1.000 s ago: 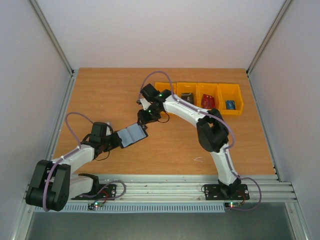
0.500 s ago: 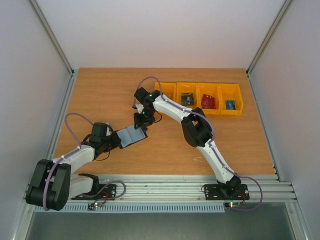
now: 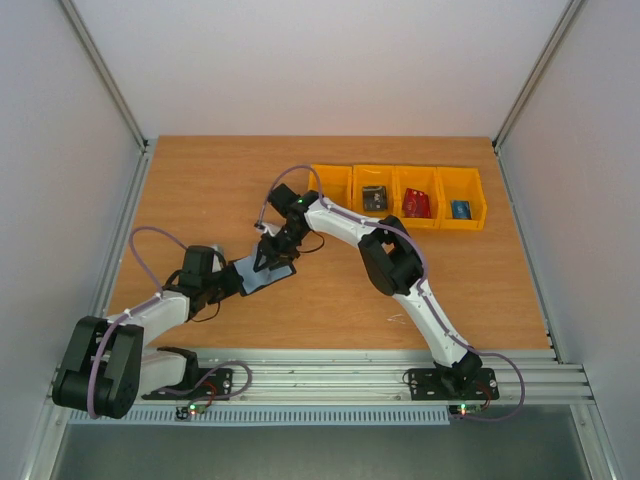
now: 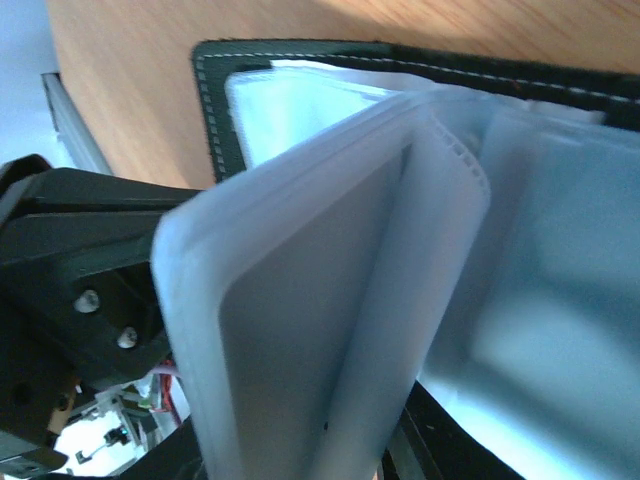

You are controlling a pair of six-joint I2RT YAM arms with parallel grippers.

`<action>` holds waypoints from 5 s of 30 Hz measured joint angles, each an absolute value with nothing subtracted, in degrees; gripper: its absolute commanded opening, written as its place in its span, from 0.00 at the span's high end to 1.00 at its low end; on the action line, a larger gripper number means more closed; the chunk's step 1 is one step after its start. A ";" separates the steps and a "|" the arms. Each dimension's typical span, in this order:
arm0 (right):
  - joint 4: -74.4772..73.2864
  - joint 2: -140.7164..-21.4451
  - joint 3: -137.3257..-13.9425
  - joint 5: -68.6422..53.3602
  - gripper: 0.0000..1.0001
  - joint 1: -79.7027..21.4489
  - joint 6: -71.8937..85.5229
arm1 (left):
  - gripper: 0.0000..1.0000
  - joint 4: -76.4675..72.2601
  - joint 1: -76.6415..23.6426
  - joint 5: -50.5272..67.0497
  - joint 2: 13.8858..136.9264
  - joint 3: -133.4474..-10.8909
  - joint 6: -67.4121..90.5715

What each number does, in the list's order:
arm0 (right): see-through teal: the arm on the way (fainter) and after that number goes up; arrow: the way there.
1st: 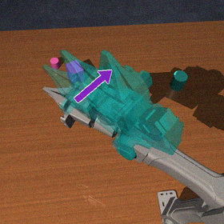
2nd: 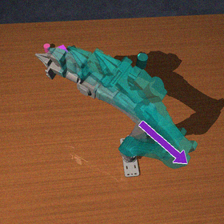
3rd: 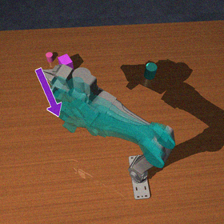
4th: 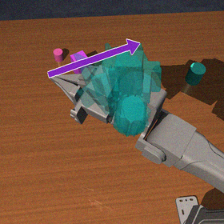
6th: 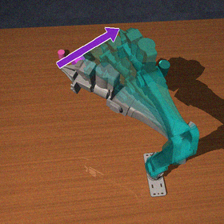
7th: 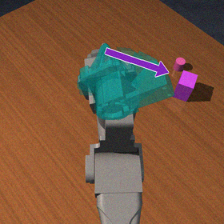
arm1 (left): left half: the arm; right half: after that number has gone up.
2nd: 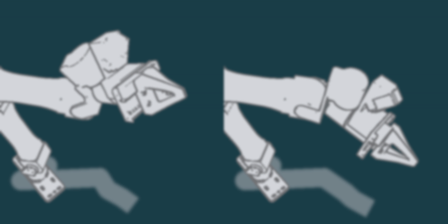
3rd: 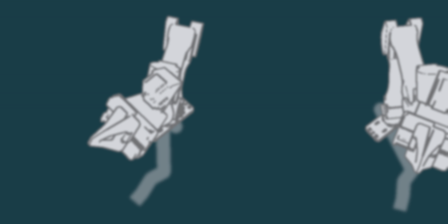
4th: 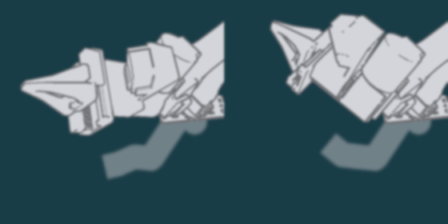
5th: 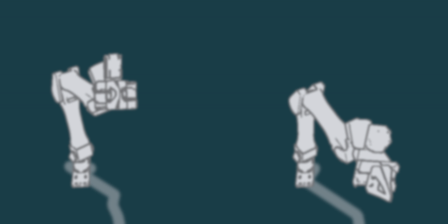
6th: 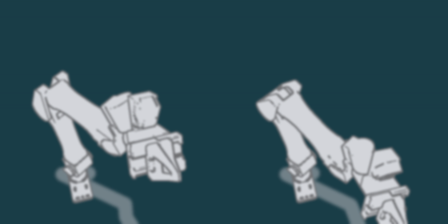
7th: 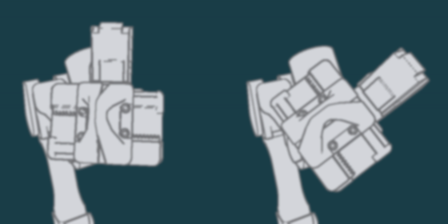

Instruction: Take the credit cards out of the card holder

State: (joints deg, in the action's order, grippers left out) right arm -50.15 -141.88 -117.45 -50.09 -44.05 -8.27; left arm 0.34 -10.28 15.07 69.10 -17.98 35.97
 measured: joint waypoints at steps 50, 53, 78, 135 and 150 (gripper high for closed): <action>-65.82 -148.83 -138.58 -10.02 0.59 -52.49 -10.70 | 0.80 -4.12 -10.20 16.47 69.47 -16.14 35.86; -66.89 -148.92 -138.52 -6.81 0.73 -52.56 -10.37 | 0.65 -4.64 -9.89 16.64 68.97 -15.94 37.10; -41.91 -127.22 -100.49 -32.77 0.99 -39.88 -3.57 | 0.28 -10.37 -4.86 25.89 66.15 -15.86 47.13; -51.03 -102.06 -113.19 -25.89 0.48 -31.48 -12.34 | 1.00 10.33 -10.59 23.09 44.75 -39.83 17.08; -45.17 -101.54 -108.55 -30.48 0.04 -43.24 -19.81 | 1.00 28.49 -15.14 16.58 45.23 -47.94 -5.06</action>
